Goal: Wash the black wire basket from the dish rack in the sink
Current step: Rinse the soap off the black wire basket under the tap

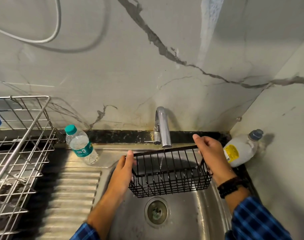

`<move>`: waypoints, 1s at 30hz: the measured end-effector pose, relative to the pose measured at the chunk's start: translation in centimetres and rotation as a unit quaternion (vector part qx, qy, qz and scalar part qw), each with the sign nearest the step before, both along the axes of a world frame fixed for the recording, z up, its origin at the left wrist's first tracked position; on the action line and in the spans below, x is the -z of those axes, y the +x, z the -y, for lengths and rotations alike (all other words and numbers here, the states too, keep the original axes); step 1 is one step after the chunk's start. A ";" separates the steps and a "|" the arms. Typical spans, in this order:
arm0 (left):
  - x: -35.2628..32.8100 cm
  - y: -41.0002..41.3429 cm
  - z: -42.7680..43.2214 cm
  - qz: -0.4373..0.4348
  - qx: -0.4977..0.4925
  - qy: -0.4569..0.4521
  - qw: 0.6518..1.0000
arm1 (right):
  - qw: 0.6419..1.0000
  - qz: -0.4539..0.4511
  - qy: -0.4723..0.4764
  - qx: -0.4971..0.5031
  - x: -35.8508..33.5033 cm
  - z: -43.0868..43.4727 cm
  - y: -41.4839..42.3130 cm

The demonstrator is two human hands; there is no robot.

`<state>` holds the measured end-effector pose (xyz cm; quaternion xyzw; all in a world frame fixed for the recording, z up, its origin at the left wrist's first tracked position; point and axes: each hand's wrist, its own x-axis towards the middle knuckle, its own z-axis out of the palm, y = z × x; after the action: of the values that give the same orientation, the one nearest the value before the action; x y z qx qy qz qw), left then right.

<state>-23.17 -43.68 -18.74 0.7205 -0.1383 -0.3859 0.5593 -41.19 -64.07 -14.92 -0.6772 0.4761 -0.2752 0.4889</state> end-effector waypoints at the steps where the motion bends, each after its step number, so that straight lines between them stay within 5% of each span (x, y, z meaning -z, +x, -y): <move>1: -0.4 -0.1 0.2 0.015 -0.007 0.015 1.000 | 1.000 -0.006 -0.013 0.002 -0.3 0.2 0.3; 6: -3.1 0.5 1.0 0.195 0.044 0.037 0.979 | 0.999 -0.044 -0.024 -0.007 -0.6 1.2 0.6; 13: -5.5 2.3 1.6 0.128 0.312 0.006 0.941 | 0.994 -0.104 0.010 -0.033 0.2 3.1 0.3; 17: -4.3 1.1 2.0 0.065 0.199 -0.041 0.977 | 0.981 -0.163 -0.091 -0.047 -0.3 0.6 -0.1; 20: -2.4 -0.2 2.3 -0.002 0.114 -0.067 0.991 | 0.923 -0.276 -0.266 -0.046 0.7 -4.7 -0.2; 22: -1.5 -1.1 2.7 -0.050 0.060 -0.090 0.993 | 0.894 -0.321 -0.300 -0.082 1.0 -9.2 0.9; 30: -0.6 -1.7 2.6 -0.278 -0.065 -0.171 0.943 | 0.836 -0.195 -0.441 -0.260 4.7 -10.9 -0.9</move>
<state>-24.86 -46.28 -18.10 0.4851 0.0059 -0.5046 0.7141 -42.10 -53.18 -19.60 -0.9596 0.1959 -0.1815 0.0889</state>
